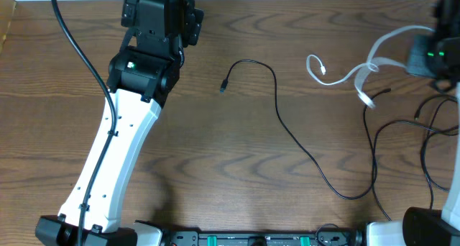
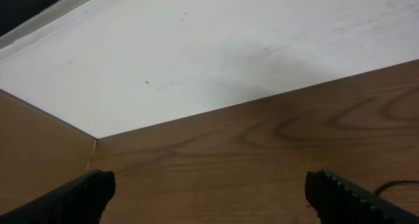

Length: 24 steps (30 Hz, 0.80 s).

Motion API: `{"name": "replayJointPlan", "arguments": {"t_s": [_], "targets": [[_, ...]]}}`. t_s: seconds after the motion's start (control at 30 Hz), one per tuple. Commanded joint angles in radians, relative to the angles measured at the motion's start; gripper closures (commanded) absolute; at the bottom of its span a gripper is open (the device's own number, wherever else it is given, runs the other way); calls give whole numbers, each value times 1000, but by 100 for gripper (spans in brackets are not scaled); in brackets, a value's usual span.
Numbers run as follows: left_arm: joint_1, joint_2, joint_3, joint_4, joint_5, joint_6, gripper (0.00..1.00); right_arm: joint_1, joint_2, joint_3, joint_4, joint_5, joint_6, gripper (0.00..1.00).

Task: Untangle cables
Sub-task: 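Carry the white cable off to the right edge with the right gripper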

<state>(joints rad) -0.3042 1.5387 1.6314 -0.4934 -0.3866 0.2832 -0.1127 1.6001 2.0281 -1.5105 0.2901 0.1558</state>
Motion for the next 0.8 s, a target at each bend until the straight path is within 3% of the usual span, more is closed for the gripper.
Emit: {"name": "replayJointPlan", "arguments": {"t_s": [0.0,0.53,0.77], "targets": [[-1,-21,9,-3,13,-20,2,-55,-12,26,-37,137,92,99],[-8,-22,9,-4,13,-19,2,-446,-44,24,-98,215,207,99],[-11,-23,9,-7,13,-19,2,-583,-42,-13,-54,75,164,99]]}}
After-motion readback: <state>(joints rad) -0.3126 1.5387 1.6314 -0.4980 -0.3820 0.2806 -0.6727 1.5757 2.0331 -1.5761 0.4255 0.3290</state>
